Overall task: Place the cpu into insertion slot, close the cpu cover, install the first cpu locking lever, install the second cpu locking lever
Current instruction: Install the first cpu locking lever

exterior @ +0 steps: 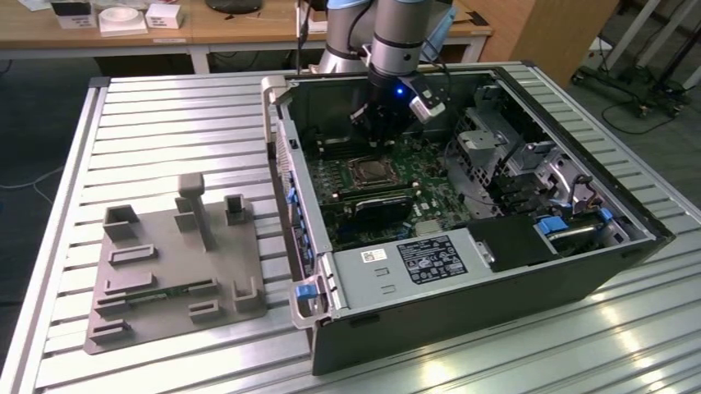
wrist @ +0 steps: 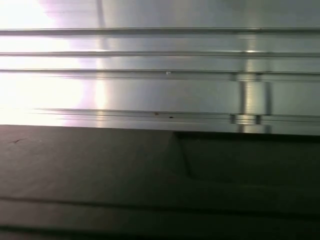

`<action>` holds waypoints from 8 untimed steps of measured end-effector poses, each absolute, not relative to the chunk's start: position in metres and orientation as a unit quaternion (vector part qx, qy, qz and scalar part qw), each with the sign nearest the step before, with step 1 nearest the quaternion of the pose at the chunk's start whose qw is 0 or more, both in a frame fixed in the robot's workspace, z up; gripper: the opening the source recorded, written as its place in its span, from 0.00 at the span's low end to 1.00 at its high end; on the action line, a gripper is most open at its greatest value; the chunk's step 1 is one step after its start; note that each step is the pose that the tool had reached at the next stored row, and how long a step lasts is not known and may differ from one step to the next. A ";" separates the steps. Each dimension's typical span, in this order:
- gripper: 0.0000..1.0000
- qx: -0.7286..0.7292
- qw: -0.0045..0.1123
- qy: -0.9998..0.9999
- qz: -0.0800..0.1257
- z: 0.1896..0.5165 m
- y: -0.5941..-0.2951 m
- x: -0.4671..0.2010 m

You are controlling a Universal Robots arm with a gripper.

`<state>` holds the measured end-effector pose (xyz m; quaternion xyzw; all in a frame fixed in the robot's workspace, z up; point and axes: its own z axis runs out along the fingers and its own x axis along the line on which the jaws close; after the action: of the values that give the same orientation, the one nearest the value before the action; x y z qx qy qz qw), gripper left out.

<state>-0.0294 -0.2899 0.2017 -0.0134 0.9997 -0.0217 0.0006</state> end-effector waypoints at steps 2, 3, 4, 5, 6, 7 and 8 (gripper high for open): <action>0.10 -0.013 0.001 1.000 -0.024 0.201 -0.290 -0.029; 0.10 -0.013 0.000 1.000 -0.025 0.201 -0.290 -0.029; 0.10 -0.013 0.001 1.000 -0.027 0.200 -0.290 -0.029; 0.10 -0.013 0.000 1.000 -0.028 0.200 -0.290 -0.029; 0.10 -0.013 0.000 0.999 -0.030 0.200 -0.290 -0.029; 0.10 -0.013 0.000 0.999 -0.031 0.199 -0.290 -0.029; 0.10 -0.013 0.000 0.999 -0.032 0.199 -0.290 -0.029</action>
<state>-0.0293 -0.2900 0.1991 -0.0134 0.9994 -0.0320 0.0003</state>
